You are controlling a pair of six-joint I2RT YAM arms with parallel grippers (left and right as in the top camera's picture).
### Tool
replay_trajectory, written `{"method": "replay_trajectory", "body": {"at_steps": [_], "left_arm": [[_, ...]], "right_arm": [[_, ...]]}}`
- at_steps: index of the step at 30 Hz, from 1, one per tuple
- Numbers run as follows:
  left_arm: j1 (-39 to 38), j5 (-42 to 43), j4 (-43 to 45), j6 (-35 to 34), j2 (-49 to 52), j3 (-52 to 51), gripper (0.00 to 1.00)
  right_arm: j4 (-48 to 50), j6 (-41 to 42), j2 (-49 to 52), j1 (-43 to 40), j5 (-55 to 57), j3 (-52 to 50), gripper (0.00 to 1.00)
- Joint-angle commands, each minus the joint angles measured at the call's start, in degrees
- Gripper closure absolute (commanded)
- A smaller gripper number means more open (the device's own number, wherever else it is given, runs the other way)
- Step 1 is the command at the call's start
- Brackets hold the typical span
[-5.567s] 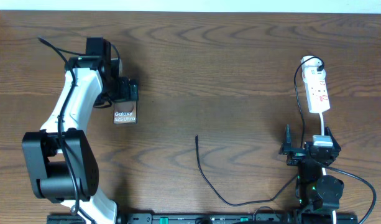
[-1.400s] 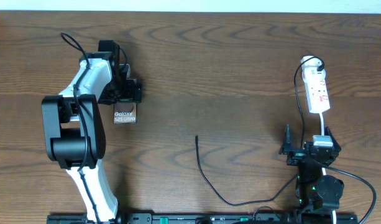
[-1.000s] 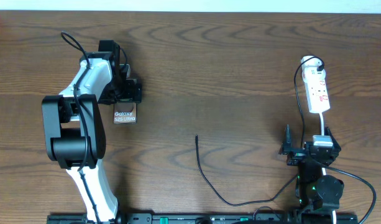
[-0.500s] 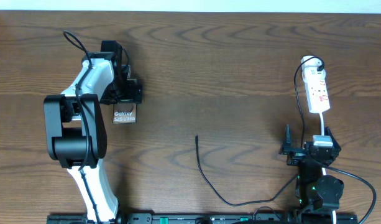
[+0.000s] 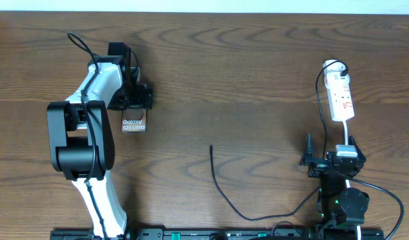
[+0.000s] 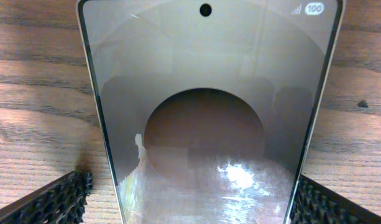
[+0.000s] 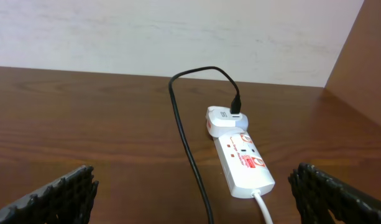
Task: Plug charger to phone and switch on socket
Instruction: 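Close the left gripper on the phone's bottom edge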
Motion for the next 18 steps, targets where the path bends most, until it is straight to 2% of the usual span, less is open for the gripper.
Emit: {"method": "replay_trajectory", "body": {"at_steps": [1, 13, 16, 18], "left_arm": [[-0.13, -0.15, -0.07, 0.11, 3.04, -0.66, 0.02], [-0.11, -0.15, -0.09, 0.13, 3.04, -0.66, 0.0], [-0.11, -0.15, -0.09, 0.13, 3.04, -0.66, 0.08], [-0.11, -0.15, -0.07, 0.13, 3.04, -0.66, 0.11]], "right_arm": [[-0.17, -0.57, -0.28, 0.02, -0.09, -0.07, 0.01], [-0.2, -0.55, -0.28, 0.02, -0.09, -0.07, 0.01], [-0.2, -0.55, -0.28, 0.02, -0.09, -0.07, 0.01], [-0.2, -0.55, -0.28, 0.02, -0.09, -0.07, 0.01]]}}
